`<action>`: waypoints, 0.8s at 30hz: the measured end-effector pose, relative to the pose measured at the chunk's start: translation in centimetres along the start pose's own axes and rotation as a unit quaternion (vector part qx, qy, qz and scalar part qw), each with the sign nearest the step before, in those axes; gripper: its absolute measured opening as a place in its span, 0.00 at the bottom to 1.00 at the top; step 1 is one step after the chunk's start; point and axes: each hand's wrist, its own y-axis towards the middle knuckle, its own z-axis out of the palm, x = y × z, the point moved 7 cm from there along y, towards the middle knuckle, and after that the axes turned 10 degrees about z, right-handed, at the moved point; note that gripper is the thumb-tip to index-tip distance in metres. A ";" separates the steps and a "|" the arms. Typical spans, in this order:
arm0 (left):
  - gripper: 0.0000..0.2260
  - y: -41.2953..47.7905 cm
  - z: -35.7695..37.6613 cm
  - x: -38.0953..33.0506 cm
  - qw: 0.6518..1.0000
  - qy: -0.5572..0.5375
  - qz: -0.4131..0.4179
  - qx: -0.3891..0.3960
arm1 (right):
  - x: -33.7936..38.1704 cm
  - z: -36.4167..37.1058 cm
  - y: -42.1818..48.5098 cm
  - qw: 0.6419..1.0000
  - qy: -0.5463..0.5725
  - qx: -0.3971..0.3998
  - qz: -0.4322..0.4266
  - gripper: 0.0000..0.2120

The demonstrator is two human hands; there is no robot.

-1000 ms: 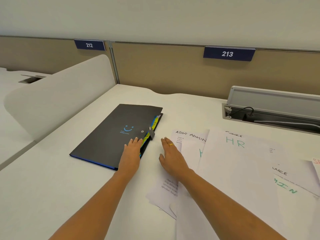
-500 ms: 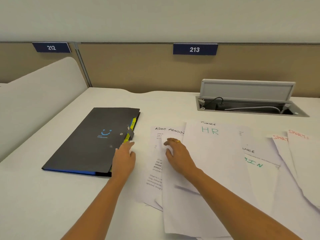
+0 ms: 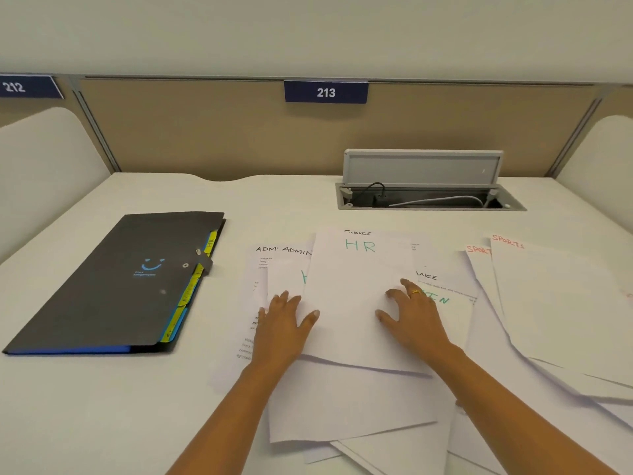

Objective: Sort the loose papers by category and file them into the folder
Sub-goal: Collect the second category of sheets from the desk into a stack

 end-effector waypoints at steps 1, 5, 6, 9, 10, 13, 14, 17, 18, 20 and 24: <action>0.26 -0.1 0.4 0.0 1.000 0.009 -0.007 0.013 | -0.5 0.0 -0.1 1.000 -0.006 0.006 0.002 0.24; 0.28 -0.5 1.4 0.2 0.998 0.045 -0.018 0.033 | -1.8 0.1 -0.3 0.999 0.024 0.039 0.000 0.26; 0.28 -0.6 1.5 0.2 0.998 0.050 -0.019 0.030 | -2.0 0.1 -0.4 0.998 0.031 0.047 -0.004 0.26; 0.28 -0.7 1.5 0.1 0.998 0.057 -0.027 0.022 | -2.3 -0.2 -0.6 0.997 0.041 0.062 -0.023 0.26; 0.28 -0.6 1.4 0.0 0.998 0.058 -0.030 0.021 | -2.4 -0.3 -0.7 0.996 0.043 0.071 -0.027 0.26; 0.29 -0.4 1.4 -0.3 0.997 0.063 -0.041 0.021 | -2.8 -0.4 -0.7 0.994 0.061 0.088 -0.032 0.26; 0.29 -0.4 1.4 -0.3 0.997 0.064 -0.046 0.021 | -3.1 -0.6 -0.6 0.994 0.073 0.079 -0.023 0.25; 0.31 -0.4 1.6 -0.4 0.995 0.076 -0.062 0.026 | -3.7 -1.2 -0.5 0.996 0.079 0.044 0.014 0.25; 0.32 -0.4 1.7 -0.5 0.994 0.086 -0.066 0.029 | -3.5 -1.0 -0.6 0.996 0.067 0.049 0.016 0.26; 0.33 -0.4 1.6 -0.4 0.991 0.107 -0.076 0.034 | -2.7 -0.3 -1.1 0.996 0.050 0.068 -0.002 0.27; 0.34 -0.4 0.7 0.8 0.985 0.134 -0.107 0.028 | -0.4 1.0 -1.8 0.994 0.055 0.092 -0.037 0.28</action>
